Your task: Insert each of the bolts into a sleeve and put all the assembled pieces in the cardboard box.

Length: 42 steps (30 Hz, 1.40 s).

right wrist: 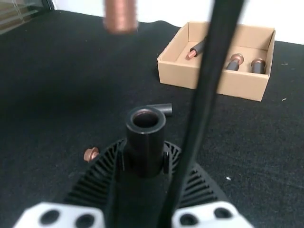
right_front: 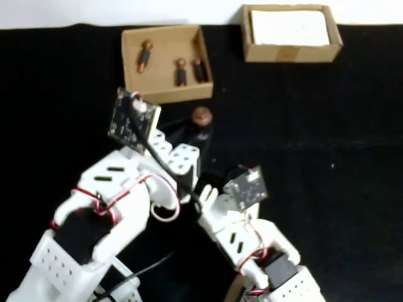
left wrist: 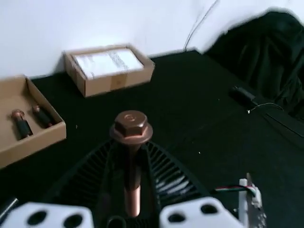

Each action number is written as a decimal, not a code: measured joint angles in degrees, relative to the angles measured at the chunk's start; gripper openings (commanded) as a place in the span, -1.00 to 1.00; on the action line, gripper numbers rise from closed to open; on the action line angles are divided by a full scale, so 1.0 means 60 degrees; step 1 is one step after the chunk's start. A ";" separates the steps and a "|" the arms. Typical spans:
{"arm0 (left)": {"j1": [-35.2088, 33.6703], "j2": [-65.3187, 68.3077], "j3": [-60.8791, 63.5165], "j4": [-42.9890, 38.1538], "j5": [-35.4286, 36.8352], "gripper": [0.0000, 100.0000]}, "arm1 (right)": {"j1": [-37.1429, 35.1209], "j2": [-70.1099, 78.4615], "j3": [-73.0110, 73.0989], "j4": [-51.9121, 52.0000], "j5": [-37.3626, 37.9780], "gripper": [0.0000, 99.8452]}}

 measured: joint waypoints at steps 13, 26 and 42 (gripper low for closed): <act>0.0073 0.0015 0.1333 -0.0059 -0.0161 -0.98 | 0.0000 0.0000 0.0000 0.0000 0.0000 -0.98; 0.0073 0.0015 0.1612 -0.0220 -0.0762 -0.98 | 0.0000 0.0000 0.0000 0.0000 0.0000 -0.98; -0.0659 0.0015 0.2242 -0.1114 -0.0777 -0.98 | 0.0000 0.0000 0.0000 0.0000 0.0000 -0.98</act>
